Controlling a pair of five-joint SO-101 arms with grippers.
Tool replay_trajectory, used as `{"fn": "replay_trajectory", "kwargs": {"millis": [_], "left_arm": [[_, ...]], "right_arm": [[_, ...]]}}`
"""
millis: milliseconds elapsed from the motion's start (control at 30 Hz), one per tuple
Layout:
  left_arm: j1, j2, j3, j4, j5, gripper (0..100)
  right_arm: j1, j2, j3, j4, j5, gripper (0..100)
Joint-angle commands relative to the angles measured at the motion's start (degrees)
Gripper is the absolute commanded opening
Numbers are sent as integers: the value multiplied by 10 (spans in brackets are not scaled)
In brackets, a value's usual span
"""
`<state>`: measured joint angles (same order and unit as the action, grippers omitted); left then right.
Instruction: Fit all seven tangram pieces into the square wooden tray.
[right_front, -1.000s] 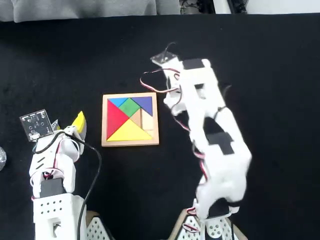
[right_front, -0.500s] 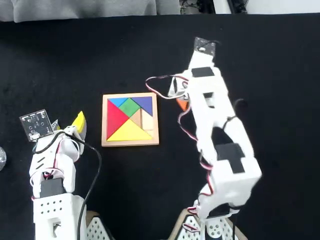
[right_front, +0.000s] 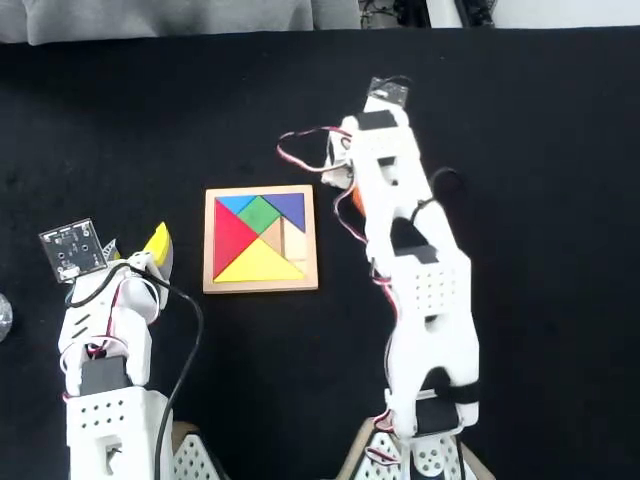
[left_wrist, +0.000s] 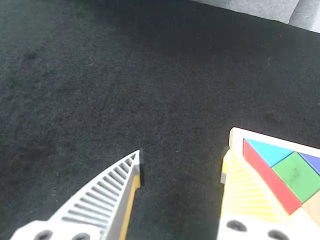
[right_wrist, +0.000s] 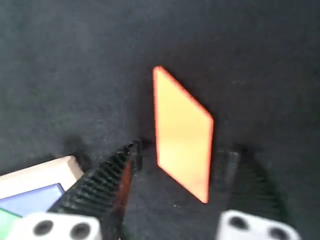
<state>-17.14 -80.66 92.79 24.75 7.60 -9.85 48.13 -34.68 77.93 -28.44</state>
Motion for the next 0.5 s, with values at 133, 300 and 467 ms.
{"fn": "replay_trajectory", "kwargs": {"millis": [133,300,467], "left_arm": [[6,-7,-3,-11,-4,263],[6,-7,-3,-11,-4,263],[6,-7,-3,-11,-4,263]], "right_arm": [[10,68,-168,76,-6,32],[25,102,-237,125,18,25],[18,87,-360,235,76,11]]}}
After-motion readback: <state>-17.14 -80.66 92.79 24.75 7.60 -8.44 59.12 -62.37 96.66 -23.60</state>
